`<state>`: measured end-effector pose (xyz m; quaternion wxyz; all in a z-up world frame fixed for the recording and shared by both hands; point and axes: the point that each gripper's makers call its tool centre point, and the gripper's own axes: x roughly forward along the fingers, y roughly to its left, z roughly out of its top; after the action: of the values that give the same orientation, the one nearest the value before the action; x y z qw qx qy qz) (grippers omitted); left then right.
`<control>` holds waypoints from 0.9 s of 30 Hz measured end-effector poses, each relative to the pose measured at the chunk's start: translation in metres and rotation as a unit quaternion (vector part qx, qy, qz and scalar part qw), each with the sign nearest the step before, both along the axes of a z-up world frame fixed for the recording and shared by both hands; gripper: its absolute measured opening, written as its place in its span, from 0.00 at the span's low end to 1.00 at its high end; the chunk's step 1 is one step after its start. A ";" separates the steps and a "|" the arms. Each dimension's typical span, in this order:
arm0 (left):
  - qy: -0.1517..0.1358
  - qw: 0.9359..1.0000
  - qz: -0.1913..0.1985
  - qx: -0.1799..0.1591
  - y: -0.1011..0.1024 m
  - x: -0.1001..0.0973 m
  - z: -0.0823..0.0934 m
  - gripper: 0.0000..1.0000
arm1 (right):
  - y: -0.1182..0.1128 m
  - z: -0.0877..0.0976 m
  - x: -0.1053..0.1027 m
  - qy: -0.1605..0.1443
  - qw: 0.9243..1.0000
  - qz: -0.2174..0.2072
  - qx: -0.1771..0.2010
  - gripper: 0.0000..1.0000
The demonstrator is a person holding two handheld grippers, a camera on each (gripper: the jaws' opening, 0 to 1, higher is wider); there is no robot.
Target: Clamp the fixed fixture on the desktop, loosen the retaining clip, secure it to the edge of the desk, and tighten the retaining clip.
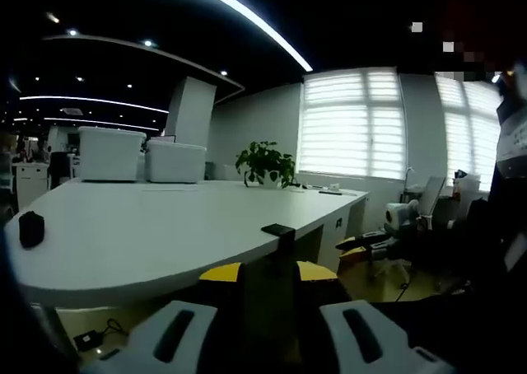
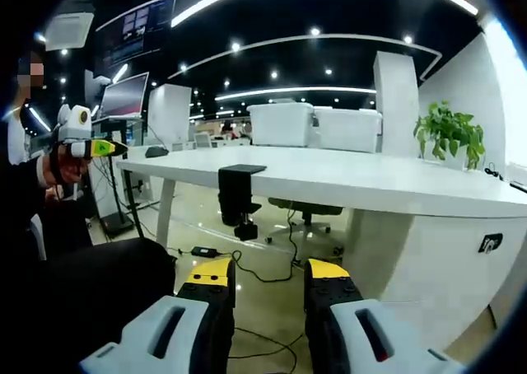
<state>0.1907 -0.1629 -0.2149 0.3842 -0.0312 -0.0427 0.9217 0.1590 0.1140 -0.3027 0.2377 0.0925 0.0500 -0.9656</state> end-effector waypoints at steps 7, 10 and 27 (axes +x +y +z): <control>-0.004 1.000 0.012 -0.007 -0.016 0.010 0.002 0.23 | 0.011 0.004 0.013 -0.011 1.000 -0.003 0.005 0.32; -0.009 1.000 0.016 -0.002 -0.024 0.018 0.004 0.23 | 0.017 0.009 0.021 -0.014 1.000 -0.004 0.003 0.32; -0.003 0.998 0.058 -0.036 -0.059 0.057 0.022 0.23 | 0.039 0.044 0.060 -0.006 1.000 -0.009 0.024 0.31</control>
<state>0.2473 -0.2218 -0.1930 0.3282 -0.0457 -0.0124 0.9434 0.2186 0.1535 -0.2586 0.2268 0.1040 0.0708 -0.9658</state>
